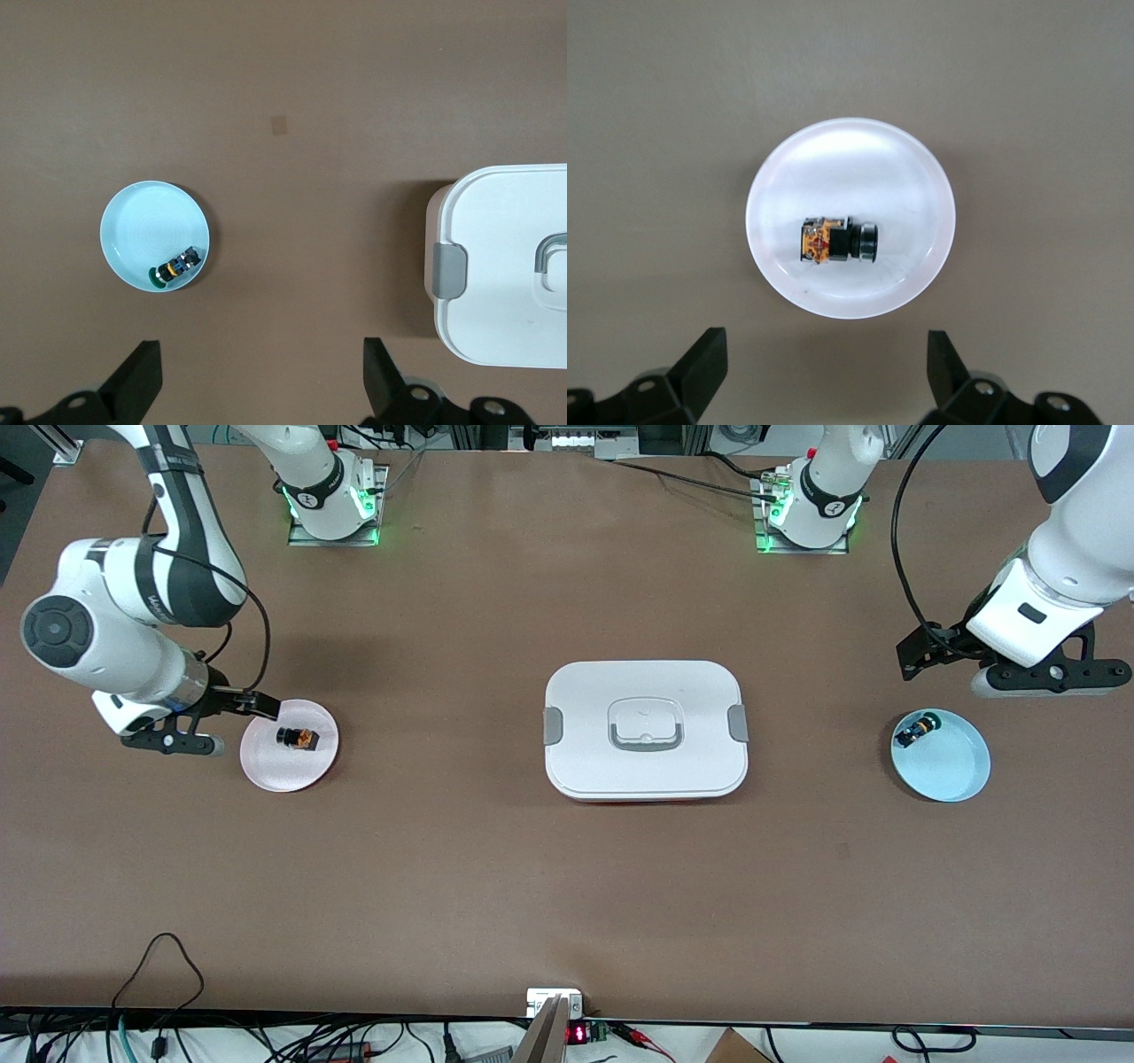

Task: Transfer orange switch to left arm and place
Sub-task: 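Lower the right gripper and grasp the orange switch on the plate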

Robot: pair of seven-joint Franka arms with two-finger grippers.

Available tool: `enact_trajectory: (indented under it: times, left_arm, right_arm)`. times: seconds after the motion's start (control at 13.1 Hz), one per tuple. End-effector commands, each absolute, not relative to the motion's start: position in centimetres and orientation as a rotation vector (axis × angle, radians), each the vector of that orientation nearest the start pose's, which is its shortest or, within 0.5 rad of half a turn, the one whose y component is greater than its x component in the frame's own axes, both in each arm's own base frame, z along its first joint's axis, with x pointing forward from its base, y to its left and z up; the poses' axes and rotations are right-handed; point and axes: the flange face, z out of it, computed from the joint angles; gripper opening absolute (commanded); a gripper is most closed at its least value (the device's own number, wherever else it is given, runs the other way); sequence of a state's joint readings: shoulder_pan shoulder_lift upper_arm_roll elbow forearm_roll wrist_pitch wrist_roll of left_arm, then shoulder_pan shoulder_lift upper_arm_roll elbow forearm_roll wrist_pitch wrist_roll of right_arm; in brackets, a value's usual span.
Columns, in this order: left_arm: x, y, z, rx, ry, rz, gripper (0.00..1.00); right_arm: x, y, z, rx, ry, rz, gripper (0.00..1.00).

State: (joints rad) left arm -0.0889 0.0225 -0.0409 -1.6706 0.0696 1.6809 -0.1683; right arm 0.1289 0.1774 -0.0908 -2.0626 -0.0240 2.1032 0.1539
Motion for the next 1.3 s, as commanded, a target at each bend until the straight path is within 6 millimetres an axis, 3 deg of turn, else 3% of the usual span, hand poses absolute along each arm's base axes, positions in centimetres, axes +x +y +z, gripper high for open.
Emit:
enact_trajectory:
  times: [0.0, 0.61, 1.23]
  left_arm:
    - [56.7, -6.6, 58.0, -3.086, -0.051, 0.014, 1.0]
    - [56.7, -6.6, 57.9, -3.085, -0.049, 0.019, 1.0]
    - [56.7, -6.6, 57.9, -3.086, -0.049, 0.016, 1.0]
  right_arm:
    - [55.6, 2.4, 29.2, -3.188, 0.168, 0.235, 1.0]
    - [55.8, 1.9, 21.8, -3.212, 0.078, 0.314, 1.0]
    - [56.0, 1.4, 18.7, -3.219, 0.054, 0.291, 1.0]
